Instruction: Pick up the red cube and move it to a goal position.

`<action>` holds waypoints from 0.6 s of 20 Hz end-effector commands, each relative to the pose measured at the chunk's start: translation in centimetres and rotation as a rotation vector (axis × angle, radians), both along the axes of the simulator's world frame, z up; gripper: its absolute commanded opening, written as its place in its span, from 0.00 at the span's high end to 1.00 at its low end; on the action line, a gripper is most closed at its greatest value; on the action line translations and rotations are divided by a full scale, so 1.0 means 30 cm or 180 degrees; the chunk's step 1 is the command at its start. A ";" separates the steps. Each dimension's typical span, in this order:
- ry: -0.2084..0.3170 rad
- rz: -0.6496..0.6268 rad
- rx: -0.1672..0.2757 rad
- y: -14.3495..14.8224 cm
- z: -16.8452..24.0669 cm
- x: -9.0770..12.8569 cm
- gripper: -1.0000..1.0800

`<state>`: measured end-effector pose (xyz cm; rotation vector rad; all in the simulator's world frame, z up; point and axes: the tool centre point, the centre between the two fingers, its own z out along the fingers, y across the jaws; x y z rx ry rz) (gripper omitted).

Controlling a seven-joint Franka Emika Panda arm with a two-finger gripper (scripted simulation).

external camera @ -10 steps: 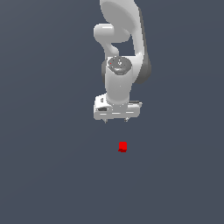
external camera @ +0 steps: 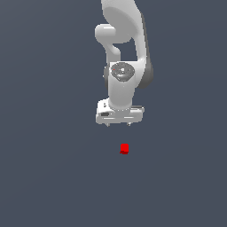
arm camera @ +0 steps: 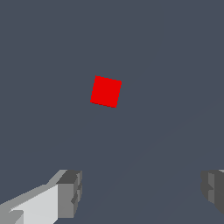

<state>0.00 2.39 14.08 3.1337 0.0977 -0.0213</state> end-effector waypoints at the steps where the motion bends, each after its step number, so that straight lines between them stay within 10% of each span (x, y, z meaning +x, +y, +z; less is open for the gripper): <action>1: -0.0001 -0.0047 0.0001 0.011 -0.031 0.015 0.04; 12: -0.0026 -0.0408 0.0008 0.076 -0.250 0.139 0.04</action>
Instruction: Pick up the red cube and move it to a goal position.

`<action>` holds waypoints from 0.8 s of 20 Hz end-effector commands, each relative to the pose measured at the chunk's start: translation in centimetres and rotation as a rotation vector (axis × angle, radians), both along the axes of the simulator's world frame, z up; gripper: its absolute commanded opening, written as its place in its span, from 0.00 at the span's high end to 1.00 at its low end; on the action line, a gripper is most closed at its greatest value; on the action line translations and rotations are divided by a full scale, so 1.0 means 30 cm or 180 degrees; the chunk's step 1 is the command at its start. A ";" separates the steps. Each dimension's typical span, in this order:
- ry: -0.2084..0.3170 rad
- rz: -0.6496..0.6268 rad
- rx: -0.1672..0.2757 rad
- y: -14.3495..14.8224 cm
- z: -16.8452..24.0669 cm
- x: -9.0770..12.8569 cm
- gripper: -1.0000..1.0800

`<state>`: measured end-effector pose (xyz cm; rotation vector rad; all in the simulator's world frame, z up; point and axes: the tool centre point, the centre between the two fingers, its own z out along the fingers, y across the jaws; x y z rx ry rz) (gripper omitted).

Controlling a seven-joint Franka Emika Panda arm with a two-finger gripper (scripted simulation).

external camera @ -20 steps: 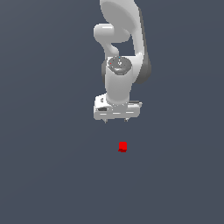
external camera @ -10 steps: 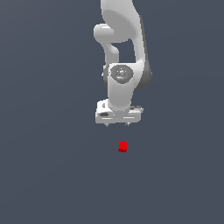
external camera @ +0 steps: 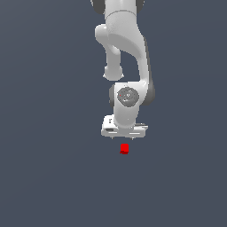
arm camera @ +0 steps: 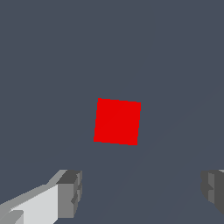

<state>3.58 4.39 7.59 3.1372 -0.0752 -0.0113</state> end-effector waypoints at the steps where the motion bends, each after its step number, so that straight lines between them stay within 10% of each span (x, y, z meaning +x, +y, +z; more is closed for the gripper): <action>1: -0.0008 -0.0090 0.0002 0.014 -0.053 0.032 0.04; 16: -0.0024 -0.0321 0.0009 0.044 -0.186 0.124 0.04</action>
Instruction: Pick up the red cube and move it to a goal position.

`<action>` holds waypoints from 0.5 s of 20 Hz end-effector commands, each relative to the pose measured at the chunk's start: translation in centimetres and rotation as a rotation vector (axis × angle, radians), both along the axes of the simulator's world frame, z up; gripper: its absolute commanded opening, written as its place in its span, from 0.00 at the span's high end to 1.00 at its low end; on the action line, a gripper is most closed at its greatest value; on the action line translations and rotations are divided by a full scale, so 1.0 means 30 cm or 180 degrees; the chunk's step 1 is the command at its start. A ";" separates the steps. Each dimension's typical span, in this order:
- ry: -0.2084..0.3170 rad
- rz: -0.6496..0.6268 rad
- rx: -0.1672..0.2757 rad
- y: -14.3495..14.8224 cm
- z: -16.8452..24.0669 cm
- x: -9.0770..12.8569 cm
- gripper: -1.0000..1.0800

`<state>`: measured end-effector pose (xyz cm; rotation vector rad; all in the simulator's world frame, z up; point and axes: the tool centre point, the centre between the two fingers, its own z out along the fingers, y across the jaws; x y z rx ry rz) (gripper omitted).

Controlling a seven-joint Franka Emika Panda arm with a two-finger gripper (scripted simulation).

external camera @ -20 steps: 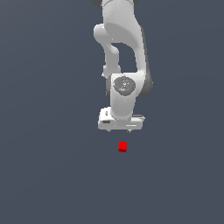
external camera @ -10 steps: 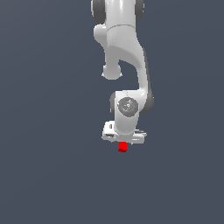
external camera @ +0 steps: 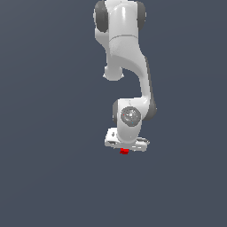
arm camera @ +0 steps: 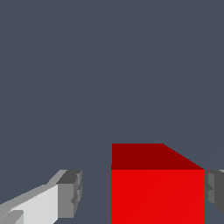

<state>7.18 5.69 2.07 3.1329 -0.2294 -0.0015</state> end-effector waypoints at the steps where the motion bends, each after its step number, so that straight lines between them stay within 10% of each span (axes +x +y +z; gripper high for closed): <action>1: -0.0003 -0.0008 0.0000 0.001 -0.003 0.005 0.04; 2: -0.0003 -0.0008 0.0000 0.001 -0.003 0.005 1.00; 10: -0.0003 -0.0008 0.0000 0.001 -0.003 0.005 1.00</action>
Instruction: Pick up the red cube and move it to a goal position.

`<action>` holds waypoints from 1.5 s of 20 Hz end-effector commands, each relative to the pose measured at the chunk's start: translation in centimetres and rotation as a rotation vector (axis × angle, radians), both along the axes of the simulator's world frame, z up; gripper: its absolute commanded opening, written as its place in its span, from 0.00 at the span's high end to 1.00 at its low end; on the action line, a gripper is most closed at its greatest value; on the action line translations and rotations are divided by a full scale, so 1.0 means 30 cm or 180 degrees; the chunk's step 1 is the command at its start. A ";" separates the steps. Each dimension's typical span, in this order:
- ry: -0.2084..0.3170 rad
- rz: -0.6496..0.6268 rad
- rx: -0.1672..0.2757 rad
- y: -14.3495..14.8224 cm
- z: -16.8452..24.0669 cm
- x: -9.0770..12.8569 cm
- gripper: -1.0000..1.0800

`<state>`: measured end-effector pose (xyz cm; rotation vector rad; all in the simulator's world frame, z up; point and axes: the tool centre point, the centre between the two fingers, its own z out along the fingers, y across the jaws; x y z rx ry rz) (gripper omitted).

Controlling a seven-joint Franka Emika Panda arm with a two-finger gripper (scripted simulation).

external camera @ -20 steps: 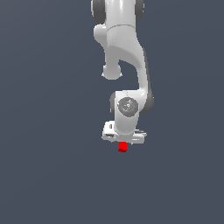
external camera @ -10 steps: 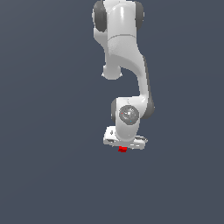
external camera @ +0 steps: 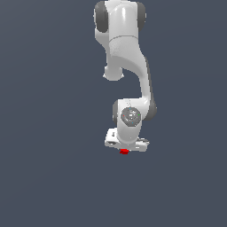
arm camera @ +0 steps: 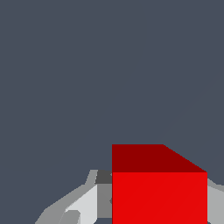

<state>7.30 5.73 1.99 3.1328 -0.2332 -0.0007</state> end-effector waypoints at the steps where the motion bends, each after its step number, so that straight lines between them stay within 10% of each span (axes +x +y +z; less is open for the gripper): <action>1: -0.0002 0.0000 0.0000 0.000 0.000 0.001 1.00; 14: -0.0002 0.0000 0.0000 -0.060 0.130 -0.014 1.00; 30: -0.0001 -0.0002 0.0002 -0.300 0.654 -0.062 1.00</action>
